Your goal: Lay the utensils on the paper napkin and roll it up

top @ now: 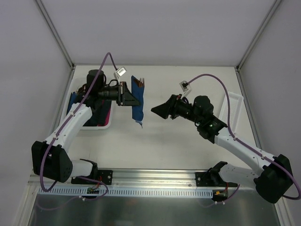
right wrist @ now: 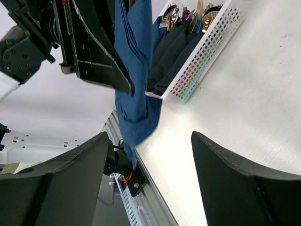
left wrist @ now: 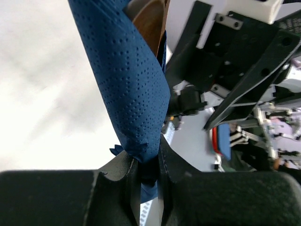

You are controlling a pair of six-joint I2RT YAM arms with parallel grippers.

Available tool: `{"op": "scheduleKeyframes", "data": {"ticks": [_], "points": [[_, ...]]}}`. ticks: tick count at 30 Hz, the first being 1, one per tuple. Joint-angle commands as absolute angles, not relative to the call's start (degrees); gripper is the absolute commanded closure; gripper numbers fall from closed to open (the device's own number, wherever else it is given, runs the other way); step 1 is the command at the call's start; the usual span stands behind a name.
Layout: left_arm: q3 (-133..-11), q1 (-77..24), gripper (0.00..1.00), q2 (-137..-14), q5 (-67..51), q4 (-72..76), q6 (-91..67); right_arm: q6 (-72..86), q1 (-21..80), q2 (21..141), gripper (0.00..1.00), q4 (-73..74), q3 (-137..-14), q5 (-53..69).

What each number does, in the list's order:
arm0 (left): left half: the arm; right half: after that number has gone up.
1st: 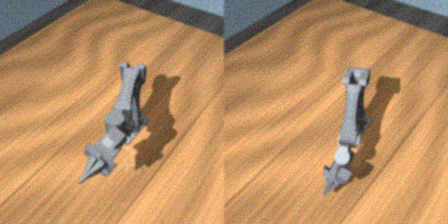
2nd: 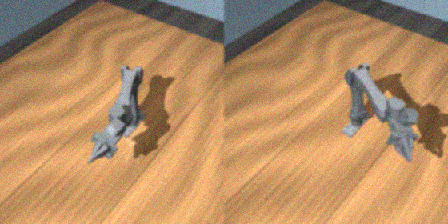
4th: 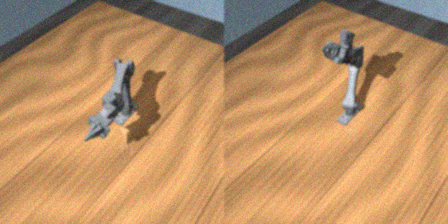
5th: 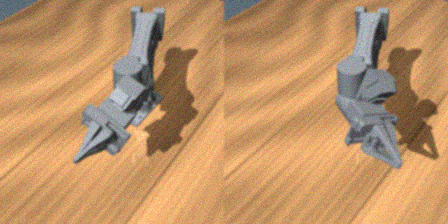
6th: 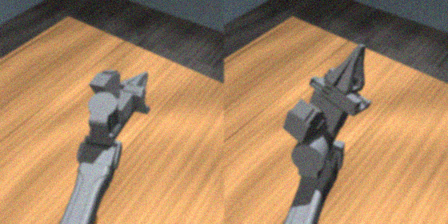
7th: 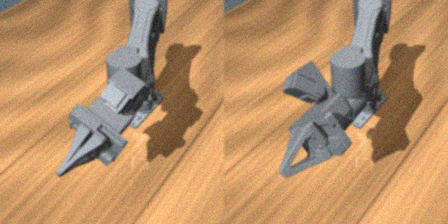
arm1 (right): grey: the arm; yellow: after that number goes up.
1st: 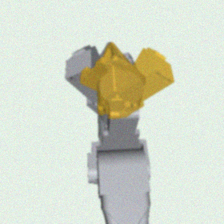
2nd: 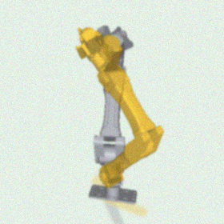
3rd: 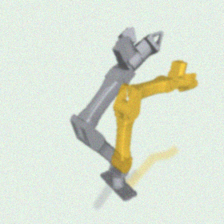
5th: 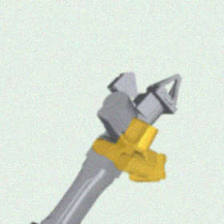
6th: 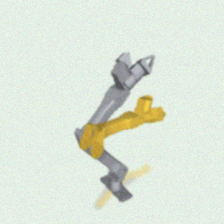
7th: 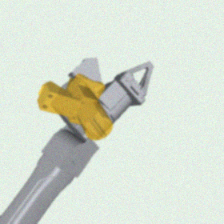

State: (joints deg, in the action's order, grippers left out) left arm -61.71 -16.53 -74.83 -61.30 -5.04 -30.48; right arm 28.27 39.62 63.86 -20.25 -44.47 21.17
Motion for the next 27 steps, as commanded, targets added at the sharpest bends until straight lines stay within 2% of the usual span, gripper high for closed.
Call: {"op": "scheduleKeyframes", "data": {"ticks": [1,8,12,19,27], "points": [[-66.53,-11.8,1.0,-72.95,-62.32,-18.22,-18.92,26.19,38.58,60.47,0.24,-18.73,-45.27,20.21],[-72.76,-1.68,1.0,-74.09,-57.4,-40.48,3.73,25.67,37.53,59.76,0.18,-16.52,-44.38,21.18],[-74.79,8.14,1.0,-75.58,-55.02,-47.26,11.76,25.31,37.53,61.08,0.16,-16.52,-44.03,22.14],[-83.57,21.95,1.0,-84.0,-56.78,-59.38,23.89,24.96,37.53,64.69,0.15,-16.79,-44.74,23.73],[-94.04,30.31,1.0,-94.3,-55.73,-74.7,40.86,26.28,37.62,69.07,0.15,-20.65,-43.42,25.48]]}}
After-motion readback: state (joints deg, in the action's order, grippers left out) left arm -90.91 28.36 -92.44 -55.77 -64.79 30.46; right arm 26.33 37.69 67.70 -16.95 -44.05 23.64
